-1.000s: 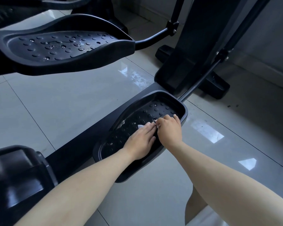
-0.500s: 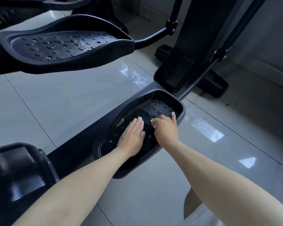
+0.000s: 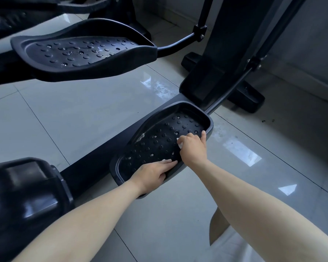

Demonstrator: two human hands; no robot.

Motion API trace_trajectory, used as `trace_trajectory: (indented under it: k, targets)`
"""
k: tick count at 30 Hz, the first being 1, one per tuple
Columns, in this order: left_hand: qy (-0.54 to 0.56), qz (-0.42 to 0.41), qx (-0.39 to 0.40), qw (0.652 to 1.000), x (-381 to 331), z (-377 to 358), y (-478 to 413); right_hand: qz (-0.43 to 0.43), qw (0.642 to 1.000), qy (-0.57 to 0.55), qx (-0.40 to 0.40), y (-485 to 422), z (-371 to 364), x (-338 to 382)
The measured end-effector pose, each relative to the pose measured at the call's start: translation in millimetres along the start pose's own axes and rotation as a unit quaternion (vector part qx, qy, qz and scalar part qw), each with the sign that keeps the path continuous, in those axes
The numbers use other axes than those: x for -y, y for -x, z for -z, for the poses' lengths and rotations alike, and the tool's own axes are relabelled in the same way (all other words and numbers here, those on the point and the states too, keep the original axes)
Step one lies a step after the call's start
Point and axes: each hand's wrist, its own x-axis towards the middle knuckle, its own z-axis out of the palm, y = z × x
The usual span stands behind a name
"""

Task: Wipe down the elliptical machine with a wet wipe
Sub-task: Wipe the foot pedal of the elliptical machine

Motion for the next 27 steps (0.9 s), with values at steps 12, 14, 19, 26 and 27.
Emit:
trace_trajectory:
  k: [12, 14, 19, 26, 27]
  targets:
    - [-0.034, -0.043, -0.167, 0.984, -19, -5, -56, 0.017, 0.999, -0.027, -0.007, -6, 5, -16]
    - [-0.009, -0.019, -0.147, 0.989, -27, -2, -64, 0.009, 1.0, -0.018, -0.013, -10, 9, -20]
    - [-0.02, -0.096, -0.122, 0.988, -11, -8, -74, -0.031, 0.998, -0.056, -0.027, -30, 19, -29]
    - [-0.134, -0.098, -0.049, 0.985, -7, 3, -103, -0.047, 0.991, -0.102, -0.068, -35, 0, -33]
    - [-0.15, -0.07, -0.057, 0.985, -9, 3, -109, -0.047, 0.99, -0.109, -0.074, -36, -2, -34]
